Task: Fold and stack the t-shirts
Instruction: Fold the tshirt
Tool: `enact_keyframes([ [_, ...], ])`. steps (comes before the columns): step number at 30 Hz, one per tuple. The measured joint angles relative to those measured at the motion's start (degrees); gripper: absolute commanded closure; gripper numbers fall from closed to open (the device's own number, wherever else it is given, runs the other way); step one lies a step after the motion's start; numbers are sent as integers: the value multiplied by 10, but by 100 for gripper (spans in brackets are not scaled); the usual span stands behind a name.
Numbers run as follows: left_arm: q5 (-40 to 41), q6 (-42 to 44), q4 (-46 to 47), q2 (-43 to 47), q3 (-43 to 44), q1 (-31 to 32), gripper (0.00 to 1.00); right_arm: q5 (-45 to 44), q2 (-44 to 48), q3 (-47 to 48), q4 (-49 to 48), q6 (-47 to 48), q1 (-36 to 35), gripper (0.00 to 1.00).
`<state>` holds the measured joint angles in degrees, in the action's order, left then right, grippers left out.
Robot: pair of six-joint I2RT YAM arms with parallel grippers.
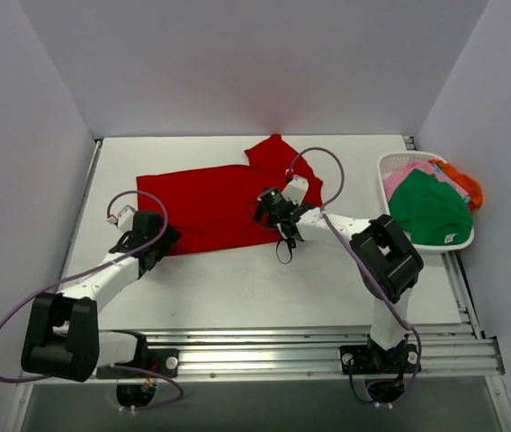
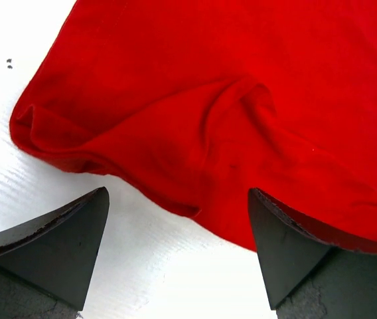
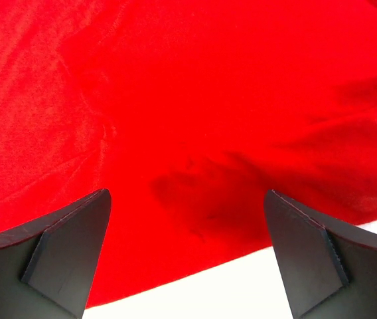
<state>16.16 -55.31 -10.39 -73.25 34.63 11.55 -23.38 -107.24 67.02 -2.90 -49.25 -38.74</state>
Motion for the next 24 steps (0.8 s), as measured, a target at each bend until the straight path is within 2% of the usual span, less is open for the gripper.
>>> enact_keyframes([
  [5, -3, 0, 19, -13, 0, -8, 7, 0, -15, 2, -2, 0, 0, 6],
  [13, -7, 0, 34, -36, 0, -17, 17, 0, -23, 2, -8, 3, 0, 10],
  [20, -14, -2, 37, -37, 0, -20, 43, 1, -25, 4, -13, 7, 0, 12],
  [24, -14, -2, 33, -35, 7, -20, 50, 2, -35, 7, -19, 9, 0, 12],
])
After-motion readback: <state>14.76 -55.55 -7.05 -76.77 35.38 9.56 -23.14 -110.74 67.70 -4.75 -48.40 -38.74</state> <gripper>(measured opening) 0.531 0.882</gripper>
